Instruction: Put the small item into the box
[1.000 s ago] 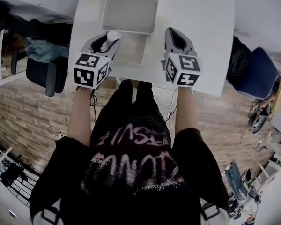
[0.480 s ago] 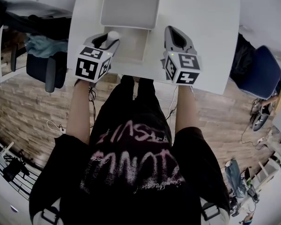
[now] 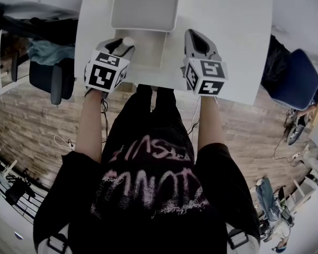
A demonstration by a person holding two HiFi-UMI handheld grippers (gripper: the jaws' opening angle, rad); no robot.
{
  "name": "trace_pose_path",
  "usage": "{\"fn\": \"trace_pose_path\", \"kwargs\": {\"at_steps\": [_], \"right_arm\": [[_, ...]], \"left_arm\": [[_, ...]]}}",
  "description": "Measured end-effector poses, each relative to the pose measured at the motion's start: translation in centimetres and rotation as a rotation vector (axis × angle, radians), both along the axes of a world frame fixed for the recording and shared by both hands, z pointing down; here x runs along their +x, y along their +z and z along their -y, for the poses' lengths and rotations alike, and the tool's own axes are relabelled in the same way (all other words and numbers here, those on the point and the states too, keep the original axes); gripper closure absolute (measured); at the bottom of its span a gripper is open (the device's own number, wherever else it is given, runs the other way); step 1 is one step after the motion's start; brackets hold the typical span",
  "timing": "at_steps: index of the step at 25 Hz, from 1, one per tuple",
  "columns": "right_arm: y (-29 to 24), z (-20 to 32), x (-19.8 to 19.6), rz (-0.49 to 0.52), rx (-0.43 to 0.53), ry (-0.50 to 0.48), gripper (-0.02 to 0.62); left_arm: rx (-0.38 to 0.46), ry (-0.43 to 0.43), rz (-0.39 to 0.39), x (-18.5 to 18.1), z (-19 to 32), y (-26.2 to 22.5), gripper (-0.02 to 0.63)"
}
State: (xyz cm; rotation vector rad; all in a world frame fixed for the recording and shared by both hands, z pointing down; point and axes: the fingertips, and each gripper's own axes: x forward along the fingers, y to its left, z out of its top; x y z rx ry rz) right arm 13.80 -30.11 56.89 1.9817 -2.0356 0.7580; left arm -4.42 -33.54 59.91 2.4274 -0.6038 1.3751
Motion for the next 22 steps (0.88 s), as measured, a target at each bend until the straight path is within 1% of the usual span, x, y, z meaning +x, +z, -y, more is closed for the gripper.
{"fn": "trace_pose_path", "kwargs": {"at_steps": [5, 12, 17, 22], "right_arm": [[0.2, -0.2, -0.4, 0.005, -0.003, -0.004, 0.583], [-0.3, 0.0, -0.6, -0.001, 0.005, -0.011, 0.583], [-1.1, 0.2, -0.3, -0.006, 0.014, -0.009, 0.584], [-2.1, 0.6, -0.1, -0.010, 0.031, -0.006, 0.583]], "left_arm": [[-0.001, 0.004, -0.005, 0.0, -0.1, 0.0, 0.408], [0.017, -0.011, -0.036, 0.2, 0.1, -0.7, 0.407], [0.043, -0.022, -0.068, 0.5, 0.6, -1.9, 0.420], [0.067, -0.039, -0.101, 0.7, 1.2, -2.8, 0.464]]}}
